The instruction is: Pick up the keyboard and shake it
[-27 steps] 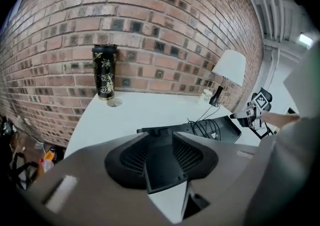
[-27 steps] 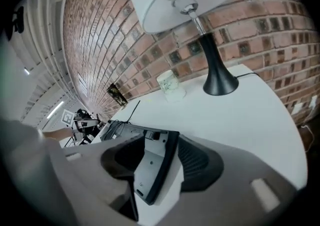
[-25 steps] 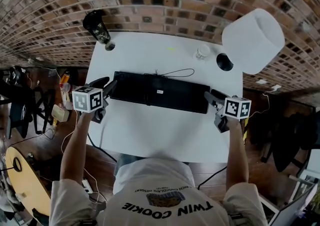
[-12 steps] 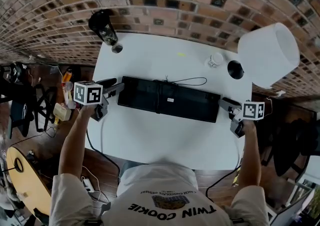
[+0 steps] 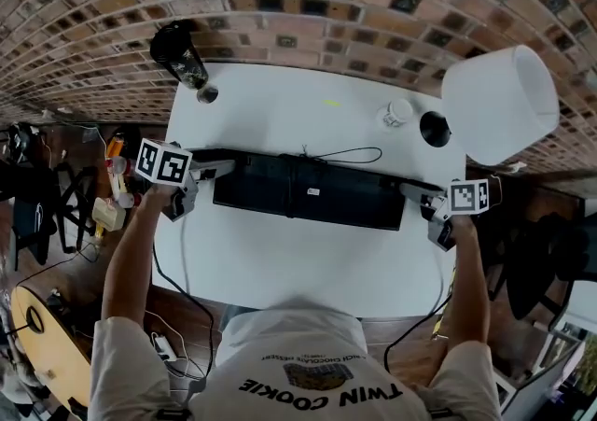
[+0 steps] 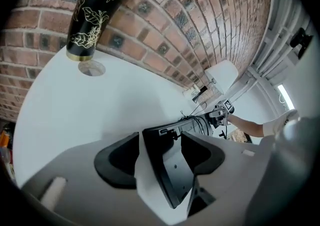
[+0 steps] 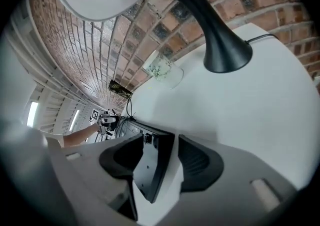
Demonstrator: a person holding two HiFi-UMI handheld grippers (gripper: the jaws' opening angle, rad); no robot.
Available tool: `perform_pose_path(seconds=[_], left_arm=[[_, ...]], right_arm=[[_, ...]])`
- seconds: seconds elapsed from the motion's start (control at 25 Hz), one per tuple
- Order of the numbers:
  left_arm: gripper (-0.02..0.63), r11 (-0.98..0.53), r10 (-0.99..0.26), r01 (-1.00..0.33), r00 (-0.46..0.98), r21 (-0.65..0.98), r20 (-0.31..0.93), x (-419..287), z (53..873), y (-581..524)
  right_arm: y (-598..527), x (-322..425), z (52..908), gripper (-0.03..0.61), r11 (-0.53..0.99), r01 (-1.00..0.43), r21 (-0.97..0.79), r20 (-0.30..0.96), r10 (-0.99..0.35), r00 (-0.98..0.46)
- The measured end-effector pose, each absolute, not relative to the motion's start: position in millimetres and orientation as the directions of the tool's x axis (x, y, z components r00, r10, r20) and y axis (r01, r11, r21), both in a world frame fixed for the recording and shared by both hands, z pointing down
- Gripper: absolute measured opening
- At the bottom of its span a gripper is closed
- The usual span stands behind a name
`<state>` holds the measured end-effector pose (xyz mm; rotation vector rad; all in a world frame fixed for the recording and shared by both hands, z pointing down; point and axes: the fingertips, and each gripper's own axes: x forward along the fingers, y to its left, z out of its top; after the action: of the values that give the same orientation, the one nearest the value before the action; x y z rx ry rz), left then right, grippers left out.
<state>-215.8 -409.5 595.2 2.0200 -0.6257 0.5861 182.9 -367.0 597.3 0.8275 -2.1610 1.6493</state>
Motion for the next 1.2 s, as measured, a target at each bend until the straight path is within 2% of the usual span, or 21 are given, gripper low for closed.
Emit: perform_pose_path(seconds=[0.2,0.36,0.48,0.84,1.2], left_arm=[[0.268,-0.462,-0.169,-0.629,0.755,0.626,0.634,-215.4,596.5,-411.4],[0.227,-0.463,-0.165,-0.655,0.726,0.597,0.668,-213.4,600.1,-413.8],[0.227,-0.459,-0.173,-0.665,0.717,0.589,0.675,-213.7,599.7,-412.9],[0.221,-0.505,-0.276,-0.685,0.705,0.526,0.653,-212.0,575.5,-408.2],[0.219,-0.547,-0.408,-0.737,0.649,0.397,0.643,-217.1,542.7,-395.4]], right_arm=[[-372.5,175.2,597.3,0.216,0.160,-0.593,-0.789,0.552,-0.241,-0.798],[-374.0,175.4,598.5,0.212,0.254,-0.614,-0.747,0.570,-0.230,-0.789],[-372.7,174.6,599.3,0.204,0.278,-0.622,-0.732,0.576,-0.234,-0.783],[-364.7,179.0,580.7,0.201,0.395,-0.640,-0.658,0.566,-0.301,-0.768],[-354.9,175.5,550.7,0.196,0.549,-0.641,-0.537,0.564,-0.331,-0.756]])
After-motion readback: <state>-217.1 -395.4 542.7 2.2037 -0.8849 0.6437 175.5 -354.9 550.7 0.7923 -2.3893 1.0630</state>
